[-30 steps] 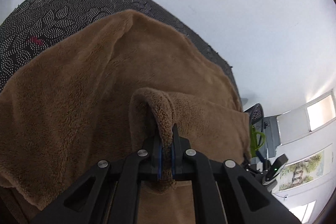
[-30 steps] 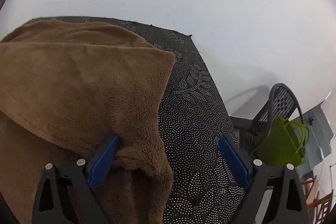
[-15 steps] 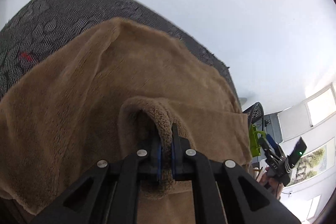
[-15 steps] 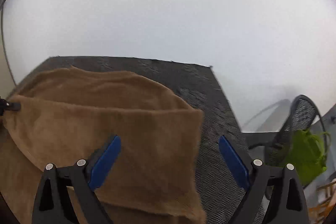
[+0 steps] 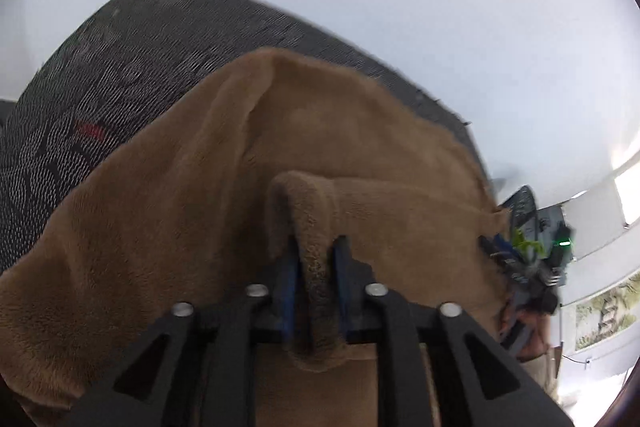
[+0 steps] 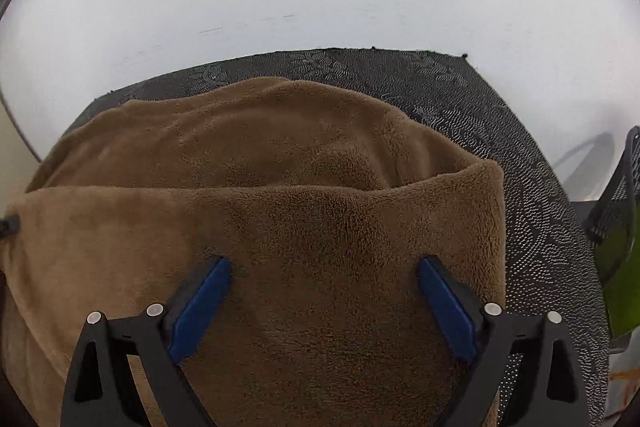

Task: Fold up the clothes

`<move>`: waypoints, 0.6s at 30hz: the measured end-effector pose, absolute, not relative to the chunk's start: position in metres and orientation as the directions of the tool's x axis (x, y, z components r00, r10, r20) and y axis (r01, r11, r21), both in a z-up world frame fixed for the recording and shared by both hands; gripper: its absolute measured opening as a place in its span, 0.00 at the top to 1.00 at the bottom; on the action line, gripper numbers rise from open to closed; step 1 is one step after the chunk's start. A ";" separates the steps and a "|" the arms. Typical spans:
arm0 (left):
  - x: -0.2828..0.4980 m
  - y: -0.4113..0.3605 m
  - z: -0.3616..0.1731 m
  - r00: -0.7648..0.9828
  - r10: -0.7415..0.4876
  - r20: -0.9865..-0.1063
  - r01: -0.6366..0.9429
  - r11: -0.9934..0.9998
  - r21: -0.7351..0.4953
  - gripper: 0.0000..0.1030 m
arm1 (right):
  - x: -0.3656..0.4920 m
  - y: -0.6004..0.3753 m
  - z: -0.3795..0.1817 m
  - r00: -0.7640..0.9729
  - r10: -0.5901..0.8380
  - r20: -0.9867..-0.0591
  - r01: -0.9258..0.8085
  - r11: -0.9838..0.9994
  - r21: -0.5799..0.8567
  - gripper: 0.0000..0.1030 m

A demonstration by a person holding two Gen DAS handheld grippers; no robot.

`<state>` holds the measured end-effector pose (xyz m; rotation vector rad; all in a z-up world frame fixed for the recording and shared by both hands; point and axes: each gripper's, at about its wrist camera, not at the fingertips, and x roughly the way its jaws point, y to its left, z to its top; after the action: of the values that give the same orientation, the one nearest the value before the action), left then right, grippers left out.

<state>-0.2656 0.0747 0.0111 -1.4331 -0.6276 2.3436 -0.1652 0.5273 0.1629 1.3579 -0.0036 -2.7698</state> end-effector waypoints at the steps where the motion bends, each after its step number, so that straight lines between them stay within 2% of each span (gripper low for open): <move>1: -0.266 0.075 0.008 -0.443 0.474 -0.761 -0.044 -0.859 -0.510 0.62 | -0.166 0.527 0.163 -0.611 -0.033 -0.791 0.045 -0.999 0.007 0.06; 7: -0.260 0.076 0.016 -0.473 0.414 -0.778 -0.085 -0.900 -0.428 0.44 | -0.173 0.522 0.156 -0.593 0.019 -0.805 0.041 -0.998 -0.054 0.04; 11: -0.247 0.070 0.034 -0.535 0.380 -0.755 -0.075 -0.911 -0.405 0.35 | -0.172 0.522 0.156 -0.591 0.020 -0.807 0.046 -0.997 -0.058 0.02; 15: -0.230 0.073 0.055 -0.593 0.381 -0.709 -0.103 -0.910 -0.402 0.29 | -0.174 0.520 0.155 -0.590 0.032 -0.807 0.047 -0.996 -0.074 0.01; 16: -0.226 0.076 0.058 -0.594 0.401 -0.697 -0.123 -0.902 -0.415 0.24 | -0.175 0.520 0.155 -0.590 0.031 -0.807 0.047 -0.996 -0.073 0.01; 18: -0.221 0.094 0.054 -0.558 0.466 -0.687 -0.199 -0.879 -0.434 0.23 | -0.175 0.520 0.155 -0.591 0.031 -0.806 0.047 -0.996 -0.072 0.01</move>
<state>-0.2212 0.0943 0.0538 -1.2060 -0.4354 2.4401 -0.1752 0.5200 0.1548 1.4172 0.1345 -2.7901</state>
